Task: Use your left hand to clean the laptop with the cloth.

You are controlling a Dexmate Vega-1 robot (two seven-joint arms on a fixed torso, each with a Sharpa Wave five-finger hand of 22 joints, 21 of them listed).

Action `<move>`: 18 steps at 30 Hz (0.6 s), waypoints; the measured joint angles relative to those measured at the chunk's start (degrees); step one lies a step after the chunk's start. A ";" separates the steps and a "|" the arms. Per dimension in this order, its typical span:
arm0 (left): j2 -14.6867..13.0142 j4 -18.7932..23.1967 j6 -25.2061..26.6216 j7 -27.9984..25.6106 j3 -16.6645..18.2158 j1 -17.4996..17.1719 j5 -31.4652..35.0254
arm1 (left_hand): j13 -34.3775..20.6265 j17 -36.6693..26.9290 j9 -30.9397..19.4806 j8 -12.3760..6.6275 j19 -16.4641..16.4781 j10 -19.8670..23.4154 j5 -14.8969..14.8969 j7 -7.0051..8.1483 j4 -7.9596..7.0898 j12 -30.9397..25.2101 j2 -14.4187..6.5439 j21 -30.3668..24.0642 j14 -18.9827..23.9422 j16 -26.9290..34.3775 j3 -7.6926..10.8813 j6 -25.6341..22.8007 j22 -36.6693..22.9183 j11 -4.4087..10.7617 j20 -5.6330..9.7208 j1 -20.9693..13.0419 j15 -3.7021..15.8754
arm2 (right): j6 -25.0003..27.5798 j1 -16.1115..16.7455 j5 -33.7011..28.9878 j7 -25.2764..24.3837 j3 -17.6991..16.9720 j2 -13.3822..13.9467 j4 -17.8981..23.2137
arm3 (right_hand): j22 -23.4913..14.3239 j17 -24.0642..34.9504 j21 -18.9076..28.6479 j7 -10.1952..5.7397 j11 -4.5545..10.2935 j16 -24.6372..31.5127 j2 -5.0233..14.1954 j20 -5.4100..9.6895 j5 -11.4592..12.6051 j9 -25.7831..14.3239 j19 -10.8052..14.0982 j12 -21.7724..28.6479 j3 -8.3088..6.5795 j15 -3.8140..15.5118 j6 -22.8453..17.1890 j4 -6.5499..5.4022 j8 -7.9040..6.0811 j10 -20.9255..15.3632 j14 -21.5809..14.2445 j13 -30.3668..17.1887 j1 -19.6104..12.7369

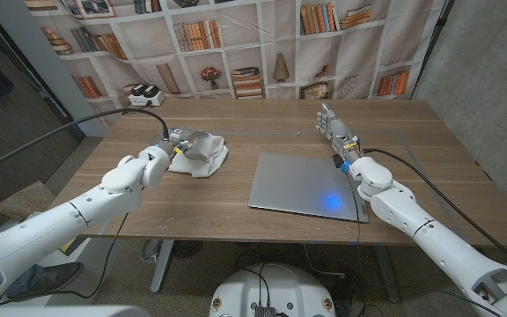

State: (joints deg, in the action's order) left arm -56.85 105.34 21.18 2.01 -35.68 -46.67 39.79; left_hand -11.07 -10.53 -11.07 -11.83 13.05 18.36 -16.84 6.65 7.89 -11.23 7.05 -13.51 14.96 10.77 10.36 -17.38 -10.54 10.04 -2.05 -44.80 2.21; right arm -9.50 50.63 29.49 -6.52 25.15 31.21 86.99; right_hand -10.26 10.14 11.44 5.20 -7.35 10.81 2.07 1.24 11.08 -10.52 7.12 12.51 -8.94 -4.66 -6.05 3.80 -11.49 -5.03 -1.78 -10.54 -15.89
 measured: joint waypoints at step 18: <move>4.38 -6.25 -1.75 -0.39 -2.70 2.24 -3.93 | -0.28 0.01 -0.28 -1.03 13.70 4.04 0.90 -2.40 1.15 -1.21 -5.90 -3.59 5.57 1.37 3.57 -2.91 0.07 -1.19 0.48 -10.78 0.18 | 1.16 0.31 -0.03 -0.73 0.07 0.09 0.66 | 0.00 0.00 0.00 -0.10 0.22 0.00 0.23 -0.22 0.00 0.00 -0.22 0.01 -0.24 0.00 -0.10 0.24 0.00 -0.21 0.00 0.00 -0.23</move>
State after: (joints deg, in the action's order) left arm -52.46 99.09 19.43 1.61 -38.38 -44.42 35.86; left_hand -11.34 -10.51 -11.35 -12.86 26.75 22.40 -15.94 4.24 9.04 -12.44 1.16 -17.10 20.53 12.14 13.93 -20.29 -10.47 8.85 -1.57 -55.57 2.38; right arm -8.34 50.94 29.46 -7.26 25.22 31.30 87.64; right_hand -10.26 10.14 11.44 5.11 -7.14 10.81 2.30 1.02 11.08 -10.52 6.90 12.52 -9.18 -4.65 -6.14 4.04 -11.49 -5.25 -1.78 -10.54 -16.12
